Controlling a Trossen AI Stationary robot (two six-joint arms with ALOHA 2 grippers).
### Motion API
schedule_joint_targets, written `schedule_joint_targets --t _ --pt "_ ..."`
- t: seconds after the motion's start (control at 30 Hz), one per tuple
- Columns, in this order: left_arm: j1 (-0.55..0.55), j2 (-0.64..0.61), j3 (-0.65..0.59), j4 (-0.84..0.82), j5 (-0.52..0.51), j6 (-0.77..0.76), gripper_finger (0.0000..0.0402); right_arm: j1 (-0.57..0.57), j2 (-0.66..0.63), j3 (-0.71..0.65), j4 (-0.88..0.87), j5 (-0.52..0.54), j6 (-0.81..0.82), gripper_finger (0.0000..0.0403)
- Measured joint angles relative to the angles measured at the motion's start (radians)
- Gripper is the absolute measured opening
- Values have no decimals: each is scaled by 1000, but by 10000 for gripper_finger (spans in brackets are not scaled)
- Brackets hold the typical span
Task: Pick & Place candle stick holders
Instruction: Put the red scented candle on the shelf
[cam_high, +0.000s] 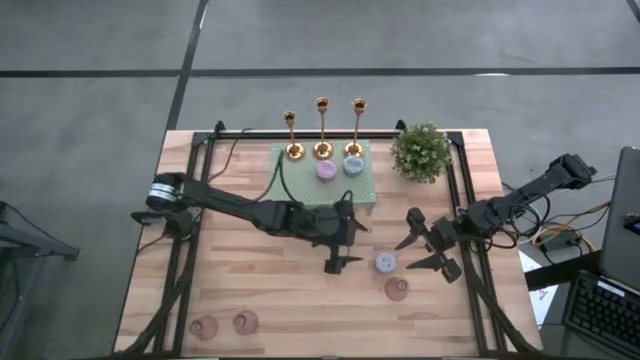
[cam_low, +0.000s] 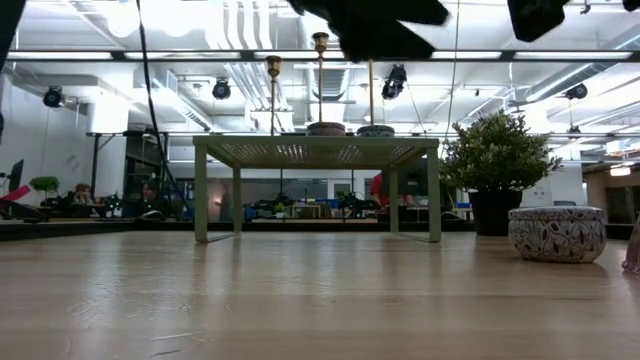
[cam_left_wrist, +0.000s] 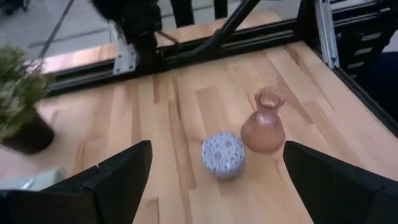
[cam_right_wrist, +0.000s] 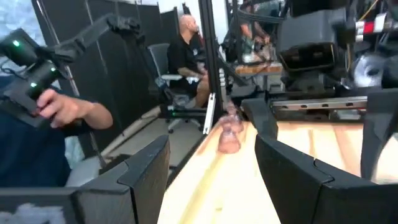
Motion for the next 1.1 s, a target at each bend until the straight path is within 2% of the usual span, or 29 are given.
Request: schedule_joint_targets --t 0.3,0.73,1.1 --pt "0 158 42 101 3 11 365 6 -18 -10 -49 -25 30 228" --pt "-1 427 247 91 34 18 365 16 -30 -12 -49 -21 26 228" --pt "1 513 298 106 82 -4 365 18 -40 -14 -50 -24 26 228"
